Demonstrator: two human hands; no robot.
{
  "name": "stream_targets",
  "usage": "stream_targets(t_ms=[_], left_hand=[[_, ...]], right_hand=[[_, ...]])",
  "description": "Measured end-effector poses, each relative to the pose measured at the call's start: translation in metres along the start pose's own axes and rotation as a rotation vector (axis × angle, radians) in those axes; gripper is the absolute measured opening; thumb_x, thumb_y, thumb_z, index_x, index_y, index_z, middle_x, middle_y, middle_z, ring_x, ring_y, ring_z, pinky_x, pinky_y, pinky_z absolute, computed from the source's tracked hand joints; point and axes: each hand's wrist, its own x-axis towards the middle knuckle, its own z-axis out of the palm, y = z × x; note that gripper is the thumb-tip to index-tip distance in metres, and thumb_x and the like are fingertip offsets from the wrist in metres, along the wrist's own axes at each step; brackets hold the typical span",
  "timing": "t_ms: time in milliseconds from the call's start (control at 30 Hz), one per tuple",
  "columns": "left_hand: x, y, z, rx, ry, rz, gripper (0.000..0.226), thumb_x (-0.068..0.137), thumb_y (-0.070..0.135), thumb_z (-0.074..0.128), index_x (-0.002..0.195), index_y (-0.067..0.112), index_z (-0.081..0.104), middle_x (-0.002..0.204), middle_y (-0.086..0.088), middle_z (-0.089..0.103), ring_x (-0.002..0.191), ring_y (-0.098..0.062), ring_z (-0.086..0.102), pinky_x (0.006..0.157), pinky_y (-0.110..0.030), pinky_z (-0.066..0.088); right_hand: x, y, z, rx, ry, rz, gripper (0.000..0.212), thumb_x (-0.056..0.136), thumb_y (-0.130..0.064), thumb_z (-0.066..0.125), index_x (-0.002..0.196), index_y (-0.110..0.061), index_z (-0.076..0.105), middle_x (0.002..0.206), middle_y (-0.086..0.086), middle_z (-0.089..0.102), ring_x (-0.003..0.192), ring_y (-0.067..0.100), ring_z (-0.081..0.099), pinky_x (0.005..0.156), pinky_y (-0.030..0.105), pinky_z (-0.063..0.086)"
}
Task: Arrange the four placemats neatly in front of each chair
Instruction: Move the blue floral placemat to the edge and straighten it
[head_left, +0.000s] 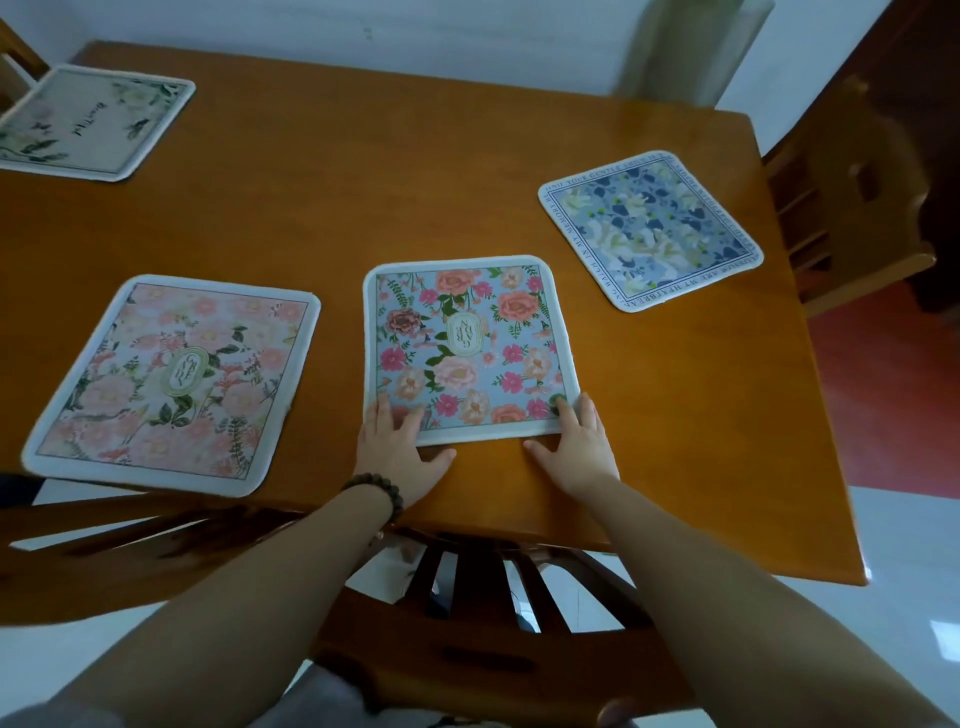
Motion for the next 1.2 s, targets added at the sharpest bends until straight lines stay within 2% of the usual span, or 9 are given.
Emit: stream_targets(t_ms=[133,300,400,600,800,1000,1133,1200], left_hand=[[0.014,-0.005,-0.013,-0.064,0.079,0.038,0.078,0.084,0.061,0.053,0.149,0.031,0.022,0.156,-0.015,0.012,0.143,-0.030,0.010,0.115,-0.047,0.017],[0.064,-0.019,-0.049,0.117,0.112,0.087,0.081,0.084,0.070,0.042,0.150,0.031,0.015,0.159,-0.011,-0.001,0.145,-0.027,-0.008,0.116,-0.048,0.002],[0.103,-0.024,-0.068,0.214,0.091,0.148,0.086,0.081,0.072,0.041,0.151,0.031,0.010,0.159,-0.012,-0.004,0.145,-0.029,-0.009,0.116,-0.050,0.003],[0.176,-0.014,-0.074,0.363,-0.044,0.261,0.094,0.075,0.082,0.035,0.150,0.035,0.004,0.159,-0.012,-0.007,0.145,-0.033,-0.006,0.115,-0.053,0.006],[0.221,-0.004,-0.085,0.416,-0.103,0.292,0.106,0.064,0.091,0.038,0.150,0.039,0.003,0.160,-0.006,-0.009,0.145,-0.032,-0.009,0.114,-0.055,0.003],[0.213,-0.011,-0.092,0.402,-0.091,0.284,0.104,0.062,0.090,0.045,0.148,0.042,0.013,0.156,-0.003,0.009,0.140,-0.030,0.010,0.107,-0.055,0.023],[0.180,-0.028,-0.089,0.341,-0.188,0.211,0.102,0.062,0.087,0.051,0.147,0.046,0.012,0.157,-0.002,0.000,0.143,-0.032,0.001,0.109,-0.061,0.017],[0.156,-0.038,-0.085,0.314,-0.212,0.198,0.099,0.063,0.085,0.052,0.146,0.047,0.013,0.158,-0.003,-0.001,0.143,-0.033,0.000,0.109,-0.061,0.019]], right_hand=[[-0.005,-0.014,0.004,0.008,0.054,0.022,0.089,0.085,-0.063,0.051,0.152,-0.024,0.007,0.158,0.013,-0.012,0.145,0.029,-0.010,0.117,0.044,0.004],[-0.026,-0.054,0.038,0.070,0.133,0.206,0.095,0.085,-0.065,0.049,0.151,-0.024,-0.005,0.155,0.024,-0.014,0.144,0.036,-0.012,0.116,0.045,0.000],[-0.032,-0.076,0.060,0.069,0.152,0.323,0.093,0.086,-0.065,0.045,0.150,-0.021,-0.007,0.155,0.027,-0.011,0.143,0.037,-0.012,0.116,0.046,-0.002],[-0.020,-0.093,0.080,0.057,0.259,0.423,0.085,0.089,-0.067,0.034,0.151,-0.022,-0.003,0.154,0.028,-0.010,0.143,0.038,-0.015,0.115,0.049,-0.006],[-0.019,-0.090,0.088,-0.009,0.290,0.428,0.082,0.088,-0.071,0.021,0.151,-0.025,-0.004,0.155,0.026,-0.011,0.143,0.036,-0.015,0.115,0.046,-0.009],[-0.011,-0.082,0.075,-0.011,0.277,0.408,0.081,0.088,-0.071,0.018,0.152,-0.025,0.001,0.155,0.028,-0.005,0.144,0.037,-0.010,0.116,0.044,-0.005],[0.006,-0.053,0.042,-0.056,0.239,0.339,0.077,0.088,-0.071,0.020,0.151,-0.030,0.005,0.156,0.024,-0.004,0.144,0.034,-0.009,0.116,0.042,-0.005],[0.018,-0.036,0.023,-0.091,0.193,0.299,0.074,0.089,-0.071,0.021,0.151,-0.034,0.005,0.157,0.021,-0.005,0.145,0.033,-0.010,0.116,0.042,-0.005]])
